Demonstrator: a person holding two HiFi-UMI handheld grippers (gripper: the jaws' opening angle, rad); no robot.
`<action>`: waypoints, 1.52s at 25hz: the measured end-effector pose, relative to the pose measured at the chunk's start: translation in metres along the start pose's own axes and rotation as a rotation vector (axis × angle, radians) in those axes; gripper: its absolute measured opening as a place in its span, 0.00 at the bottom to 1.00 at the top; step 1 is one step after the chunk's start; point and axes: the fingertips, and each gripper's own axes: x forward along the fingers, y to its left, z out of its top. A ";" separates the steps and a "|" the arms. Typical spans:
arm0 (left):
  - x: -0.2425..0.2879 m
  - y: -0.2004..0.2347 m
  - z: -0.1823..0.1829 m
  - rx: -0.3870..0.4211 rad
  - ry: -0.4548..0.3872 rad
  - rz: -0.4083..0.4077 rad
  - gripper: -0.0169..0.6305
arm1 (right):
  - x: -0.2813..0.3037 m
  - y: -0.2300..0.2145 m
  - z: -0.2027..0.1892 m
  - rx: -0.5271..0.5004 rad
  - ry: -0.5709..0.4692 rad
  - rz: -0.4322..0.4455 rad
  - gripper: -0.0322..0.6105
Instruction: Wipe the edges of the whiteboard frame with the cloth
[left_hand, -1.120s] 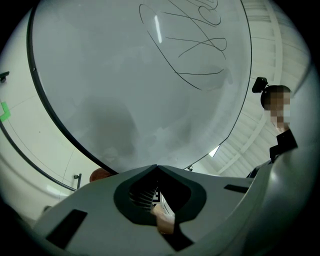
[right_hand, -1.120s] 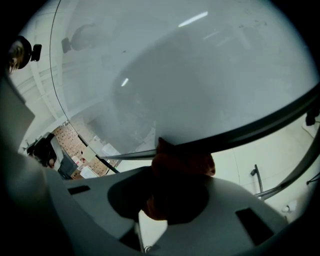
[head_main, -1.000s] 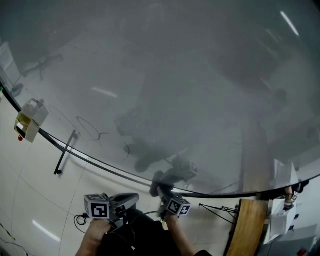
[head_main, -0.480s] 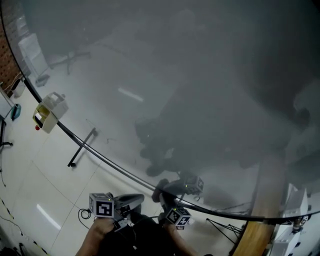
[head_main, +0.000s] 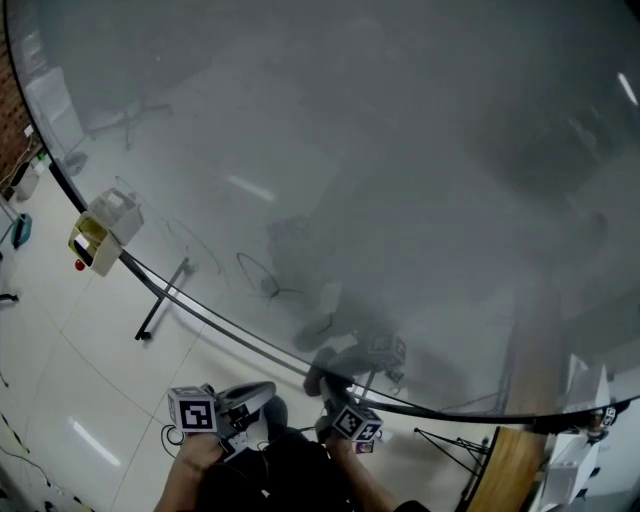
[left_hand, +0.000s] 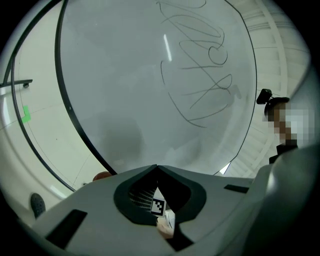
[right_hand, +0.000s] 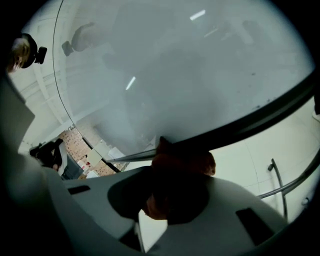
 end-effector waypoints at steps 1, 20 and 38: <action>-0.011 0.002 0.006 -0.006 -0.014 -0.009 0.01 | 0.005 0.006 -0.002 0.000 -0.006 -0.007 0.17; -0.149 0.018 0.072 -0.040 -0.095 -0.088 0.01 | 0.082 0.080 -0.026 -0.003 -0.040 -0.074 0.17; -0.113 0.042 0.131 0.006 -0.034 0.006 0.01 | 0.120 0.121 -0.035 -0.125 0.049 0.080 0.17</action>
